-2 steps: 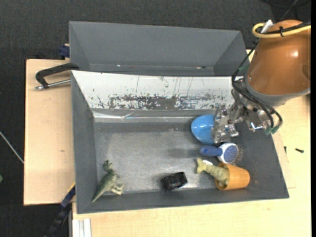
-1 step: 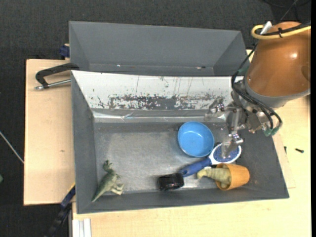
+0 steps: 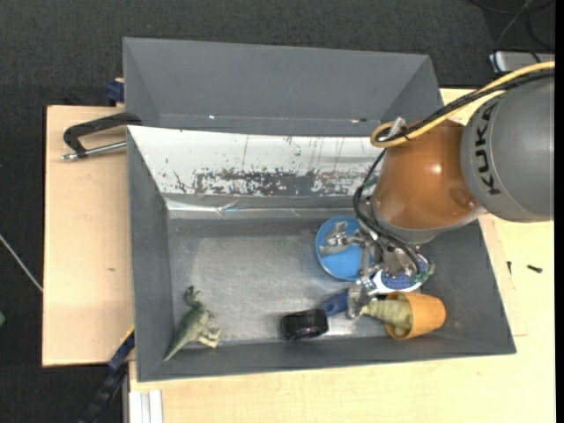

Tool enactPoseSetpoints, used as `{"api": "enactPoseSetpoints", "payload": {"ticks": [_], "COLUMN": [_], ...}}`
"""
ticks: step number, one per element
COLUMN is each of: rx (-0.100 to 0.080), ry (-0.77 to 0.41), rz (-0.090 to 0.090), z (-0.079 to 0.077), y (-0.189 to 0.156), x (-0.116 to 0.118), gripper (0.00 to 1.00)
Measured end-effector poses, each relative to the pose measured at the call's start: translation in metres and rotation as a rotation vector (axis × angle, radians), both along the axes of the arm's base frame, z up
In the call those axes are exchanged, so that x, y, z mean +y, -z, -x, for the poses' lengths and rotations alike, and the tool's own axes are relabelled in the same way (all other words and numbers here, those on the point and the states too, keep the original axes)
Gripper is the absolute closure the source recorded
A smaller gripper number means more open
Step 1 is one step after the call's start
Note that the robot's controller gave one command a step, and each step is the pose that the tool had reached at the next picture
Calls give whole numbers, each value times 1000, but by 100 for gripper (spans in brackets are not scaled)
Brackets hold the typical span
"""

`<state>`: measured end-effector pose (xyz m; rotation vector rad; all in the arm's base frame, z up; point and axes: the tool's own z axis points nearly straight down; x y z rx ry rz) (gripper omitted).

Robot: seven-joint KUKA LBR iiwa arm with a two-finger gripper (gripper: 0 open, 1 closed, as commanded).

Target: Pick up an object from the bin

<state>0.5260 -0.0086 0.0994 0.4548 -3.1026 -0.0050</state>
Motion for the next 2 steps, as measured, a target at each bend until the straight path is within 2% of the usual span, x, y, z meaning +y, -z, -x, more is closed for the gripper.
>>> {"api": "enactPoseSetpoints", "payload": {"ticks": [1,2], "rx": [-9,-8], "ry": [2,2], "rz": [0,0], "z": [-2,-2], "y": [-5,-5], "x": [-1,-1], "gripper": [100,0]}}
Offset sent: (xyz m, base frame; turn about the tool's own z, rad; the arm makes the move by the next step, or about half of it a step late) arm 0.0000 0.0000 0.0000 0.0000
